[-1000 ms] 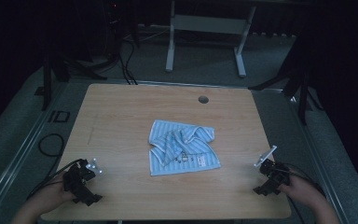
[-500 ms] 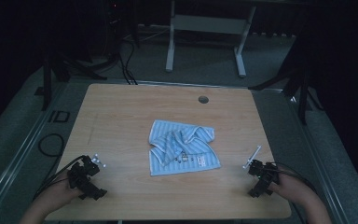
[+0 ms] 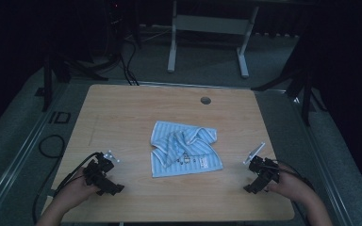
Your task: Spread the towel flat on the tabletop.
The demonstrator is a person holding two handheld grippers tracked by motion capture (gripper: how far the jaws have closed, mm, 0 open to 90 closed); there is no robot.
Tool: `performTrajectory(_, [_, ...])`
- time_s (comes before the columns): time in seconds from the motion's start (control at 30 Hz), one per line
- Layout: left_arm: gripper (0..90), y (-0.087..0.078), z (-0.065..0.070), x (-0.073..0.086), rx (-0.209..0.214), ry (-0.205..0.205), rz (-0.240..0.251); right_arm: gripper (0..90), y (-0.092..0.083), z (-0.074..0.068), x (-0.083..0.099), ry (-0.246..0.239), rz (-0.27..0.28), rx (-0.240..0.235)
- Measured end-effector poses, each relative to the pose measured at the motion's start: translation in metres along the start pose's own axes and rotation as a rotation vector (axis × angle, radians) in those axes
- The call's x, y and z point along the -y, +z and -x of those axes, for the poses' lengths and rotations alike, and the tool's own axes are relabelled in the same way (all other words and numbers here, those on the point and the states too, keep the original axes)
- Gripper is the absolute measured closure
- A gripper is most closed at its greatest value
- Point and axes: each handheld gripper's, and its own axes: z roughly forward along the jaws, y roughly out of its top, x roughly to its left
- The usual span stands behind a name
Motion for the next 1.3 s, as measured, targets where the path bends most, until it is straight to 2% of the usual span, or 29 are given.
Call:
performTrajectory(0.03, [4.0,0.0,0.0,0.0,0.0,0.0,0.0,11.2,0.0,0.0,0.0,0.0,0.0,0.0])
performTrajectory(0.07, [4.0,0.002,0.002,-0.005,0.01,0.006,-0.014,11.2,-0.002,0.0,-0.004,0.007,0.022,-0.009])
performTrajectory(0.13, [3.9,0.005,0.003,-0.01,0.005,0.017,-0.023,11.3,-0.003,0.001,-0.009,-0.007,0.013,-0.005])
performTrajectory(0.27, [3.9,0.008,0.003,-0.019,0.025,0.025,-0.028,13.3,-0.002,0.002,-0.018,-0.019,0.011,-0.02])
performTrajectory(0.4, [4.0,0.009,0.007,-0.031,0.008,0.021,-0.02,14.8,0.002,0.004,-0.027,-0.036,-0.005,-0.026])
performTrajectory(0.53, [4.1,0.011,0.011,-0.045,-0.007,0.046,-0.016,18.1,0.004,0.004,-0.037,-0.052,-0.021,-0.031])
performTrajectory(0.57, [4.3,0.011,0.011,-0.045,-0.007,0.046,-0.016,18.1,0.004,0.004,-0.037,-0.052,-0.021,-0.031])
performTrajectory(0.63, [5.1,0.013,0.015,-0.054,-0.015,0.07,-0.02,18.7,0.005,0.004,-0.044,-0.063,-0.009,-0.028])
performTrajectory(0.8, [5.2,0.021,0.02,-0.069,-0.01,0.101,-0.07,26.2,0.009,0.004,-0.054,-0.082,-0.021,-0.024])
performTrajectory(0.9, [5.8,0.025,0.023,-0.079,-0.002,0.109,-0.061,29.5,0.011,0.004,-0.061,-0.087,-0.015,-0.024])
performTrajectory(0.97, [6.3,0.028,0.027,-0.086,-0.002,0.131,-0.047,33.3,0.011,0.004,-0.066,-0.102,-0.002,-0.019])
performTrajectory(1.07, [13.9,0.032,0.034,-0.096,-0.018,0.146,-0.03,41.1,0.011,0.002,-0.077,-0.118,0.004,-0.031])
performTrajectory(1.17, [15.7,0.034,0.041,-0.106,-0.023,0.182,-0.023,43.7,0.01,0.001,-0.089,-0.141,0.013,-0.021])
performTrajectory(1.2, [21.5,0.034,0.043,-0.109,-0.025,0.187,-0.02,44.0,0.009,0.001,-0.095,-0.151,0.02,-0.011])
performTrajectory(1.3, [23.3,0.037,0.045,-0.12,-0.035,0.183,-0.012,45.8,0.006,0.0,-0.11,-0.17,0.043,-0.011])
